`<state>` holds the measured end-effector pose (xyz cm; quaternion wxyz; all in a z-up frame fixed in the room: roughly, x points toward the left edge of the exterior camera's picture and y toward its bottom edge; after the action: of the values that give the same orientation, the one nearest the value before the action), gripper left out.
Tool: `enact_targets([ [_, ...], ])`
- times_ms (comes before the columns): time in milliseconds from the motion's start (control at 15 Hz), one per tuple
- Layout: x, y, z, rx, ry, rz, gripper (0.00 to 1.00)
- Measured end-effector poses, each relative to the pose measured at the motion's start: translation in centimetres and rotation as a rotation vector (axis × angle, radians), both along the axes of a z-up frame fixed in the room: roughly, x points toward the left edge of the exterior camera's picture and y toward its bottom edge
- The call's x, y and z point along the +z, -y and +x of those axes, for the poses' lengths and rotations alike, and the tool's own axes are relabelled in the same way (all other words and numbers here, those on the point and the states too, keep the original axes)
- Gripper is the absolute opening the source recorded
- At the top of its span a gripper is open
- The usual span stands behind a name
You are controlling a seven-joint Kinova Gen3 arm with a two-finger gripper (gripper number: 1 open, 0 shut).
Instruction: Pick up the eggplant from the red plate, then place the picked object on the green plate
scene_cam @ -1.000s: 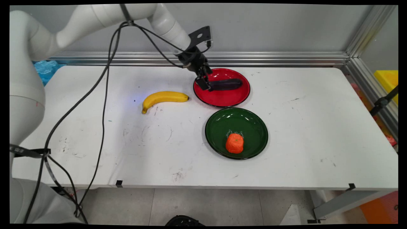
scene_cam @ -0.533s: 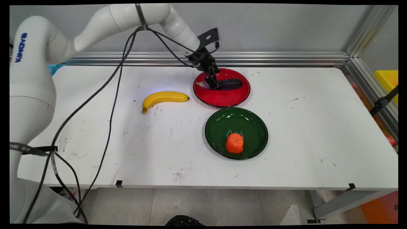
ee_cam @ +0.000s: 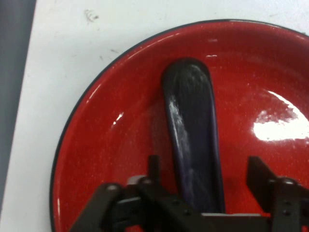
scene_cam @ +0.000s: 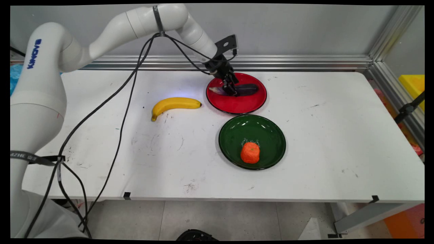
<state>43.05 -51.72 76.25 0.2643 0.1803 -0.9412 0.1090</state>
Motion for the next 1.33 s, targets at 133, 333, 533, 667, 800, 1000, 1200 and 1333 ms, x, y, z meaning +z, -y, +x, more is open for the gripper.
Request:
enact_targets([
  [133, -0.3, 0.2, 0.0, -0.008, 0.003, 0.005, 0.0],
  [333, -0.6, 0.3, 0.0, -0.018, 0.007, 0.011, 0.0],
  [533, -0.7, 0.5, -0.1, -0.03, 0.014, 0.014, 0.0],
  [667, -0.1, 0.4, -0.2, -0.038, 0.018, 0.013, 0.0],
  [800, 0.6, 0.2, -0.4, -0.043, 0.021, 0.012, 0.0],
  [1000, 2.4, -0.6, -1.0, -0.05, 0.026, 0.01, 0.0],
  [1200, 4.4, -2.3, -2.1, -0.042, 0.017, 0.02, 0.0],
  [1333, 5.2, -4.0, -3.2, -0.042, 0.007, 0.04, 0.0],
])
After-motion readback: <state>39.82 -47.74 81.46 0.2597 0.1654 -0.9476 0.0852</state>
